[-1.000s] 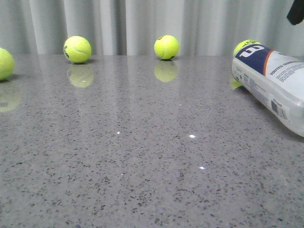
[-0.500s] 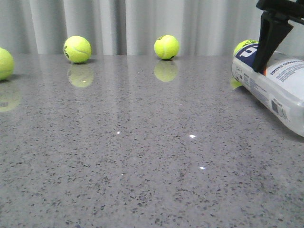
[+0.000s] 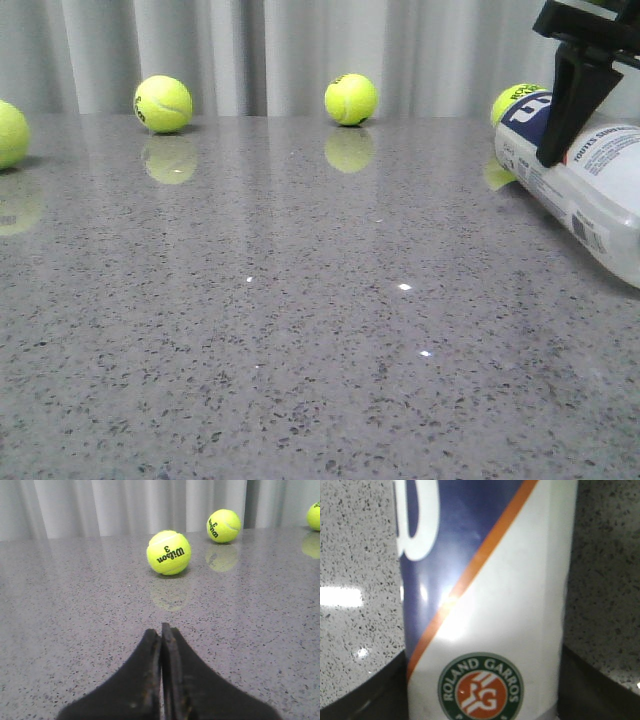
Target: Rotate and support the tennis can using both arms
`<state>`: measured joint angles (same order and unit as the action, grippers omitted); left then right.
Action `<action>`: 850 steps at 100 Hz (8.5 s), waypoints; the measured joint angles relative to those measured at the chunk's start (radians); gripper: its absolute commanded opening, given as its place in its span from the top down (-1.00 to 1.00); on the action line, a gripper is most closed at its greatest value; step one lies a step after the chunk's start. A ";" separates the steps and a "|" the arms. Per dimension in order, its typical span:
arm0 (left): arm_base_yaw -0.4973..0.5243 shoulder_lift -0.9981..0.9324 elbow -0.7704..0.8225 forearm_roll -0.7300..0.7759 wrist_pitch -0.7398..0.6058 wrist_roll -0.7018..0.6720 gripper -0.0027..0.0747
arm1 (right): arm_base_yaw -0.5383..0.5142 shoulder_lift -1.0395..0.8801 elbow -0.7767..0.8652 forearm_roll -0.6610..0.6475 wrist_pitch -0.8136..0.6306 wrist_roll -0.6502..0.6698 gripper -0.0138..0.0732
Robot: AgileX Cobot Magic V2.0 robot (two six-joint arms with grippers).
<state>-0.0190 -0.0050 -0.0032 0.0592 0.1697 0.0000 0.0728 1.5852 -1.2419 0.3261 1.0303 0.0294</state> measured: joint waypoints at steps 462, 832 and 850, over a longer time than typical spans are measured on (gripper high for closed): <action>0.000 0.000 0.000 0.001 0.000 0.000 0.99 | 0.398 -0.760 0.319 -0.411 -0.263 0.216 0.83; -0.027 1.748 -1.330 -1.162 0.847 0.561 -0.31 | 0.398 -1.506 0.823 -0.475 -0.439 0.220 0.83; -0.070 1.815 -1.403 -1.162 0.831 0.561 -0.31 | 0.398 -1.506 0.823 -0.475 -0.439 0.220 0.83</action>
<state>-0.0893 1.8096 -1.4066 -1.1029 1.0010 0.5606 0.4709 0.0792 -0.4187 -0.1488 0.5914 0.2491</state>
